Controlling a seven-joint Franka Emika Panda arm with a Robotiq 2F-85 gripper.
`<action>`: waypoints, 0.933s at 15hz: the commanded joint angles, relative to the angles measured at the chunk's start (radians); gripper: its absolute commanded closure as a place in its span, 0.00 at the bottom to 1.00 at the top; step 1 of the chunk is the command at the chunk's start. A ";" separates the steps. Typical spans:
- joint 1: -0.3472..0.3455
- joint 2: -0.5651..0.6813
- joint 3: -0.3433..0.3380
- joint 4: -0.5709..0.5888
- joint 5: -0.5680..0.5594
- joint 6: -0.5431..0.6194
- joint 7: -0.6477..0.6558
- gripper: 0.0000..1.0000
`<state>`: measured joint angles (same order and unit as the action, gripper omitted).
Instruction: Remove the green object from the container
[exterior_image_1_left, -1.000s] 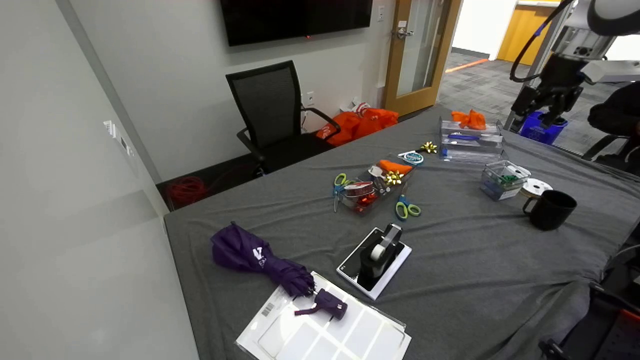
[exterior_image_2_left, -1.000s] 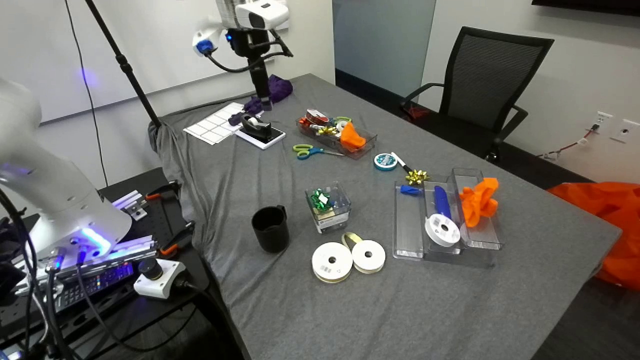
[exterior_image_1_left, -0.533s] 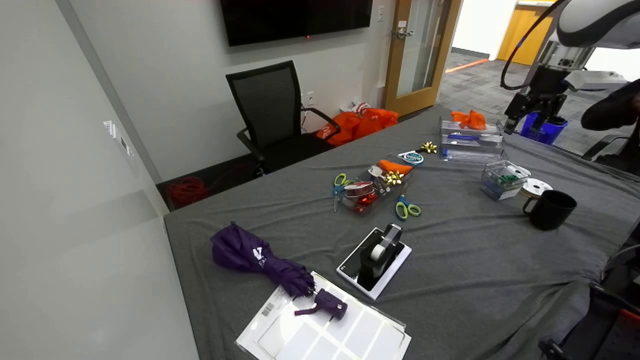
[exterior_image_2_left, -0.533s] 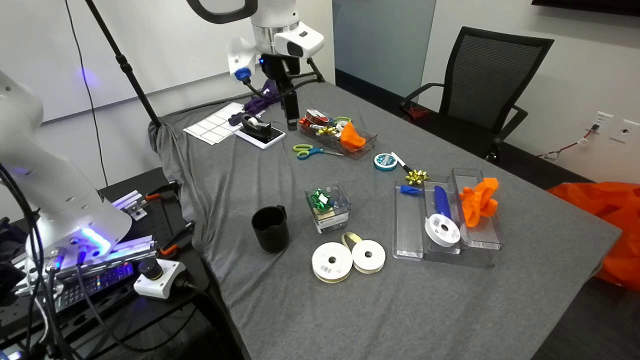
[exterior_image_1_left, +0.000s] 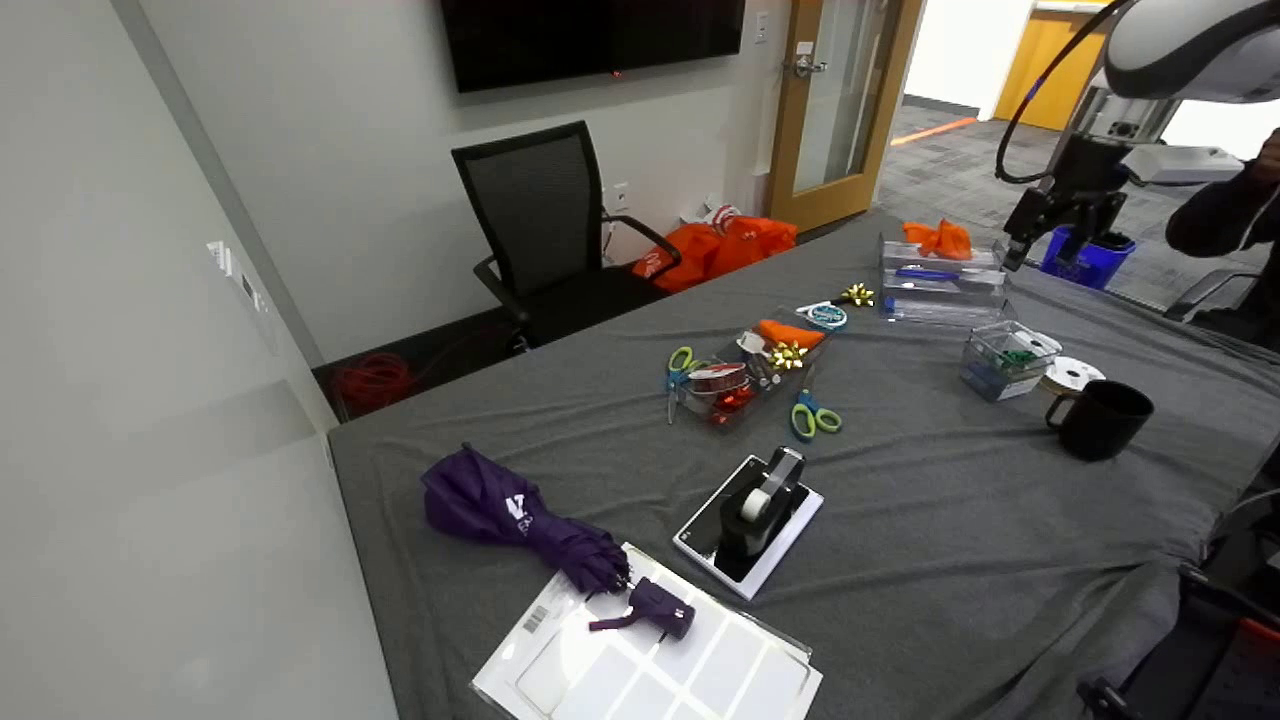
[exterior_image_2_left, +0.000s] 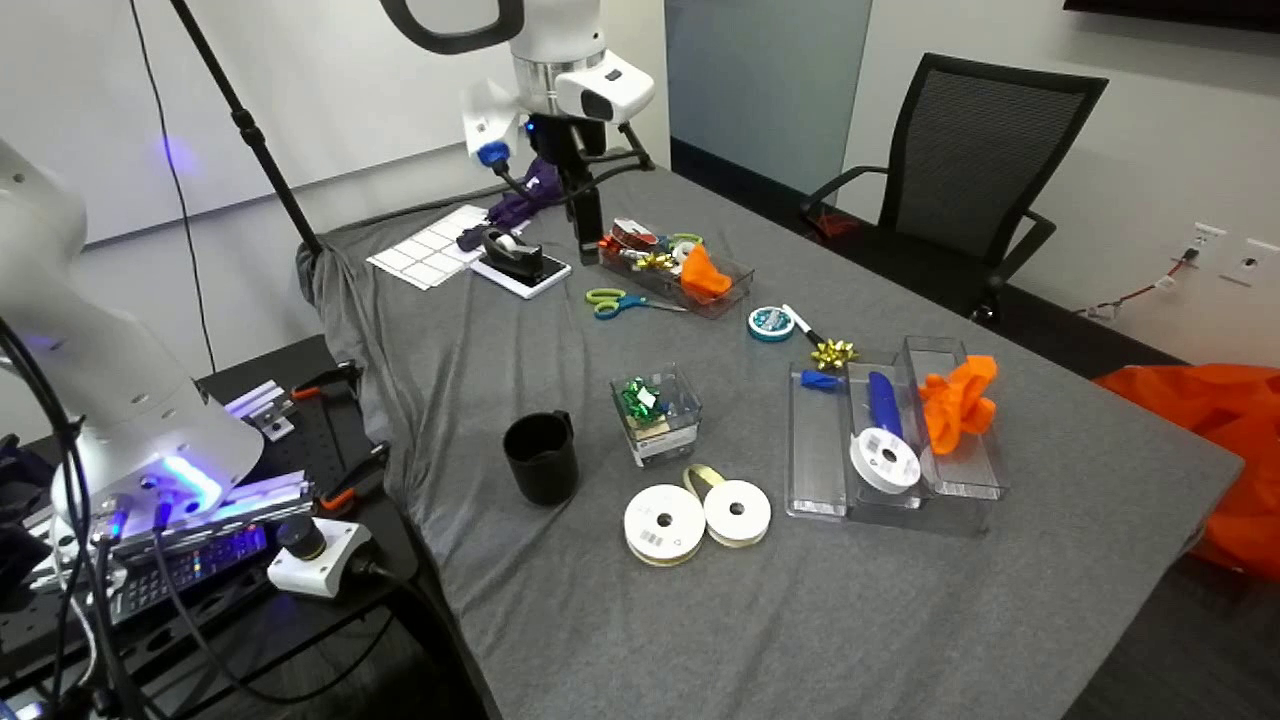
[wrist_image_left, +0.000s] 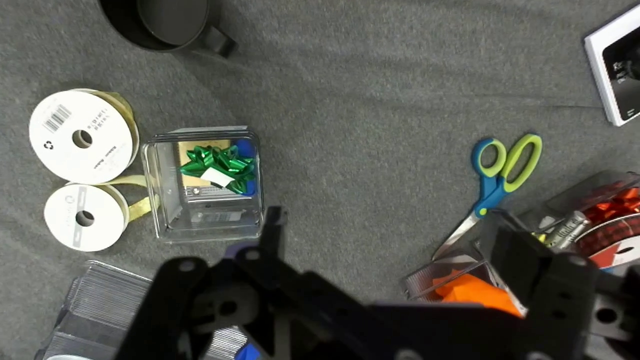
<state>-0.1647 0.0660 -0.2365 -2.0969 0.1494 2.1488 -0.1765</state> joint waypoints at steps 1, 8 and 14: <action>-0.044 0.089 0.006 0.036 0.056 0.055 -0.069 0.00; -0.122 0.266 0.019 0.099 0.094 0.137 -0.114 0.04; -0.145 0.386 0.026 0.135 0.055 0.209 -0.070 0.40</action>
<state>-0.2819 0.3966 -0.2334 -1.9948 0.2202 2.3216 -0.2575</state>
